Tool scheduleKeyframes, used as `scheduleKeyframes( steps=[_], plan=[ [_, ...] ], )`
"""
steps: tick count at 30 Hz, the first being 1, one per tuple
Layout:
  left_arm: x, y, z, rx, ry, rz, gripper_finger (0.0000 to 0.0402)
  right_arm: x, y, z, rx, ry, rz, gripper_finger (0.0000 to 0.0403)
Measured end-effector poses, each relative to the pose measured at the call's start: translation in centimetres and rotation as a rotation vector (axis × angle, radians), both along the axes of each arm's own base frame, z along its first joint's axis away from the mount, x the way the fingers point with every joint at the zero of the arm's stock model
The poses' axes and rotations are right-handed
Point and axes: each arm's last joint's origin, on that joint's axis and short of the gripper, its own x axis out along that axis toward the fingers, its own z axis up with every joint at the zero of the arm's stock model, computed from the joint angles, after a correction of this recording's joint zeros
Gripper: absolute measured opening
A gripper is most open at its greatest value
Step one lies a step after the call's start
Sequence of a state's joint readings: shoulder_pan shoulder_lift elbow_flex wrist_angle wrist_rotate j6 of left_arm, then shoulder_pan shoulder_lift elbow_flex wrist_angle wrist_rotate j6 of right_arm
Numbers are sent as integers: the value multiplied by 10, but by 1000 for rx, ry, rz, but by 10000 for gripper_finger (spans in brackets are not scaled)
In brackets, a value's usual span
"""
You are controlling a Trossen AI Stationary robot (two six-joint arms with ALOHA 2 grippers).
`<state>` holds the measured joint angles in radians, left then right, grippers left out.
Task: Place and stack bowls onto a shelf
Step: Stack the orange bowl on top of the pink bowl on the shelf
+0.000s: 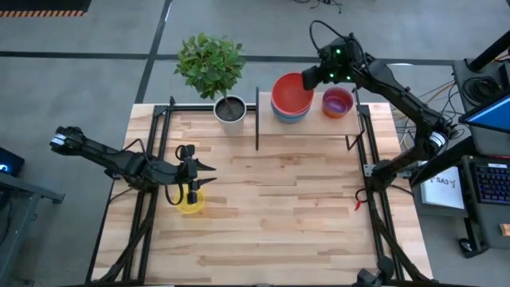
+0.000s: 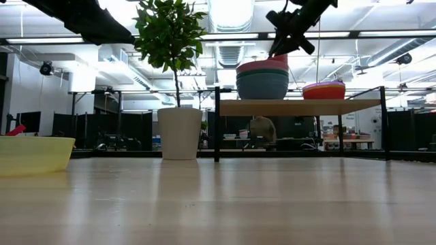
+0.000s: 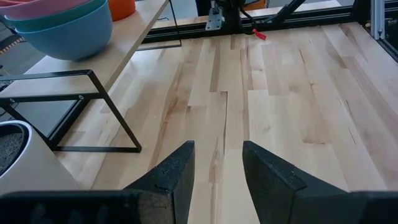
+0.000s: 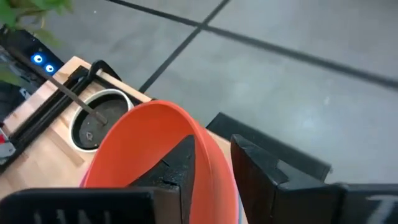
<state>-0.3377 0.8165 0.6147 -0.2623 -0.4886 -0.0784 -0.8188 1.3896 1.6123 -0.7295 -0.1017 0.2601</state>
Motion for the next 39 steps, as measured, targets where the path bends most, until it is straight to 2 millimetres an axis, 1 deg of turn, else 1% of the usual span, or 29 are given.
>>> scheduleKeyframes(
  steps=[4, 9, 11, 13, 19, 25, 27, 31, 34, 39],
  plan=[
    [0, 0, 0, 0, 0, 0, 119, 0, 4, 0, -62, 35, 51, 66],
    [0, 0, 0, 8, 1, -3, 119, 2, 1, -15, -64, 96, 48, 16],
    [0, 0, 0, 8, 2, -3, 119, 2, 0, -20, -63, 97, 46, 12],
    [0, 0, 0, 8, 2, -3, 119, 3, 0, -22, -66, 96, 45, 12],
    [0, 0, 0, 9, 2, -4, 119, 2, 1, -19, -88, 89, 32, 13],
    [0, 0, 0, 9, 1, -4, 119, 2, 10, -15, -120, 116, 23, 13],
    [0, 0, 0, 9, 1, -4, 119, 1, 12, -12, -128, 95, 20, 13],
    [0, 0, 0, 9, 1, -4, 119, -1, 15, -11, -91, 67, 28, 16],
    [0, 0, 0, 9, 1, -4, 119, -2, 15, -14, -64, 90, 13, 37],
    [0, 0, 0, 9, 0, -4, 119, -1, 13, -15, -74, 97, -6, 86]
  ],
)
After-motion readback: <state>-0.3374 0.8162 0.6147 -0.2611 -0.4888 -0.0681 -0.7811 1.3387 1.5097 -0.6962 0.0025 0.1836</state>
